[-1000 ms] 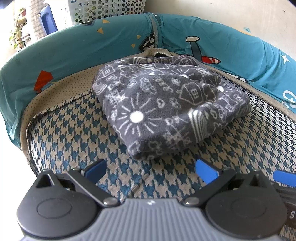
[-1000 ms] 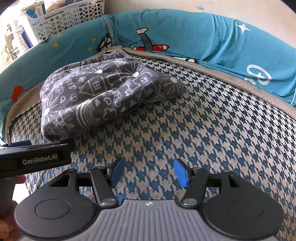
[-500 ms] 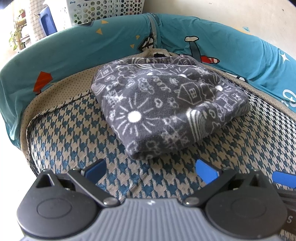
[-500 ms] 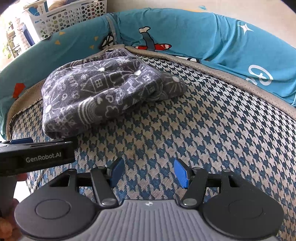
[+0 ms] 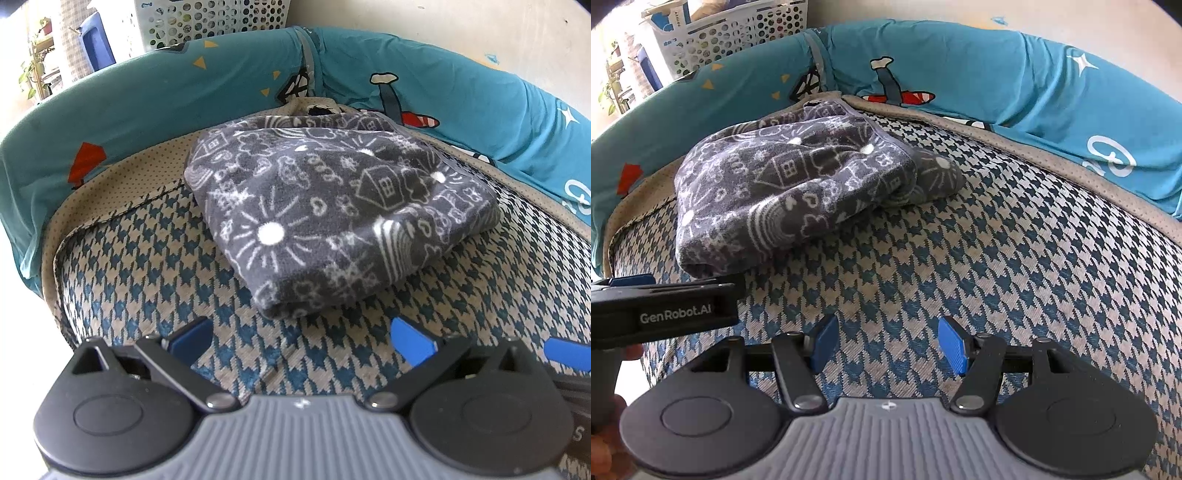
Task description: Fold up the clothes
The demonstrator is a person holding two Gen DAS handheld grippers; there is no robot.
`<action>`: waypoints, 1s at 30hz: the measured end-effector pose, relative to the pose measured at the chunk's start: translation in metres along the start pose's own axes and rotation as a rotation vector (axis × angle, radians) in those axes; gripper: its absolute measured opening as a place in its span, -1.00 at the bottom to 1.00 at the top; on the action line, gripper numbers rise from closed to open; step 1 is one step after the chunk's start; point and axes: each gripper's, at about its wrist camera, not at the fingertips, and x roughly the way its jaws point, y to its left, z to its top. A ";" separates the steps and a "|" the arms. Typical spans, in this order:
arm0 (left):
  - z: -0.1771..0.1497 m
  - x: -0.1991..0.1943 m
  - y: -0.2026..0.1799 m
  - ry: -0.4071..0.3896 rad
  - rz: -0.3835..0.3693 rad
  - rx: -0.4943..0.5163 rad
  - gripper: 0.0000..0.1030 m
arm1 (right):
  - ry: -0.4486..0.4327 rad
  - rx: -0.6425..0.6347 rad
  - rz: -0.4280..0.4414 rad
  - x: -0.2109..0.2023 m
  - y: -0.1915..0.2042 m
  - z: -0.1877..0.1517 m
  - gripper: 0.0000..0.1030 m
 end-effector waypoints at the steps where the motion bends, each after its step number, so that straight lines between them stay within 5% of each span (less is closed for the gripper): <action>1: 0.000 0.000 0.001 0.002 -0.002 -0.003 1.00 | 0.000 0.002 0.000 0.000 -0.001 0.000 0.14; 30: 0.000 0.000 0.003 0.002 0.021 -0.013 1.00 | -0.032 -0.010 0.001 -0.001 0.004 -0.001 0.14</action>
